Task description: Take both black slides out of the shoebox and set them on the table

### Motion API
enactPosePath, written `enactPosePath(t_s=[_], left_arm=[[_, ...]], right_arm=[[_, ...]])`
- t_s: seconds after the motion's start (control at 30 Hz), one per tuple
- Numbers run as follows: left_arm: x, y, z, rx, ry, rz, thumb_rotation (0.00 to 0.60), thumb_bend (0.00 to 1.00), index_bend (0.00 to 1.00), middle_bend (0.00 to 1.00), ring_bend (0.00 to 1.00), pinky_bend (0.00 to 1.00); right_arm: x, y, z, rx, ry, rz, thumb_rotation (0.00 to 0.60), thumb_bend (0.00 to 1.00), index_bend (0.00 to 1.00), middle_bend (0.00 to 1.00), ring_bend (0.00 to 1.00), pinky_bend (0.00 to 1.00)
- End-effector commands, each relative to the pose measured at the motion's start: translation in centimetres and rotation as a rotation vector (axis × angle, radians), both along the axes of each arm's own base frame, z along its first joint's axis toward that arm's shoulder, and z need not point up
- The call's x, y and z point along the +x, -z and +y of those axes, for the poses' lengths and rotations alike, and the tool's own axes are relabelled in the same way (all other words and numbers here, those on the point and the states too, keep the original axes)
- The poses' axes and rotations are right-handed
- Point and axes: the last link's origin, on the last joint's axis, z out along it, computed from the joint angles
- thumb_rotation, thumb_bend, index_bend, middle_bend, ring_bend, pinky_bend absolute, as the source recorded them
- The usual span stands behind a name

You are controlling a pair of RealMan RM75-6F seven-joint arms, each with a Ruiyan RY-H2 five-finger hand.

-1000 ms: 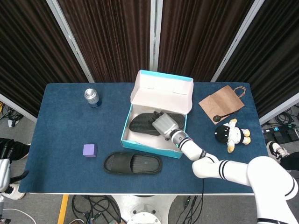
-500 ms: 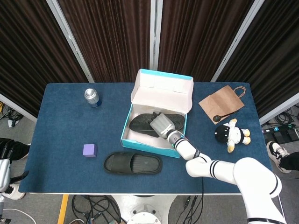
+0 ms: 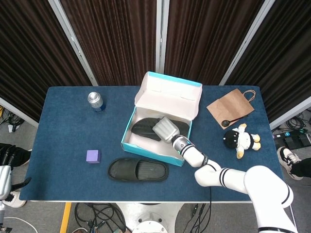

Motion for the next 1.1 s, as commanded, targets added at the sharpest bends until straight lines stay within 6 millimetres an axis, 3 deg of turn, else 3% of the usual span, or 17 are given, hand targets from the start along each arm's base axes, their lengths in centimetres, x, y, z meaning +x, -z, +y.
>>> enactPosePath(t_s=[0.03, 0.57, 0.77, 0.9, 1.1], left_arm=[[0.0, 0.0, -0.1, 0.001, -0.002, 0.000, 0.600, 0.00, 0.17, 0.07, 0.00, 0.02], [0.0, 0.0, -0.1, 0.003, 0.002, -0.006, 0.600, 0.00, 0.17, 0.07, 0.00, 0.02], [0.1, 0.0, 0.0, 0.004, 0.004, -0.004, 0.600, 0.00, 0.17, 0.07, 0.00, 0.02], [0.1, 0.0, 0.1, 0.003, 0.003, -0.003, 0.600, 0.00, 0.17, 0.07, 0.00, 0.02], [0.3, -0.1, 0.3, 0.004, 0.010, 0.003, 0.600, 0.00, 0.17, 0.07, 0.00, 0.02]], right_arm=[[0.3, -0.3, 0.0, -0.010, -0.022, -0.045, 0.600, 0.67, 0.56, 0.40, 0.31, 0.49], [0.7, -2.0, -0.4, -0.045, -0.083, -0.148, 0.600, 0.87, 0.71, 0.50, 0.41, 0.55], [0.8, -3.3, -0.6, -0.060, -0.092, -0.197, 0.600, 0.89, 0.72, 0.51, 0.41, 0.55], [1.0, -4.7, -0.6, -0.074, -0.103, -0.252, 0.600, 0.89, 0.72, 0.51, 0.41, 0.54], [2.1, -8.4, -0.2, -0.122, -0.164, -0.369, 0.600, 0.89, 0.72, 0.51, 0.41, 0.53]])
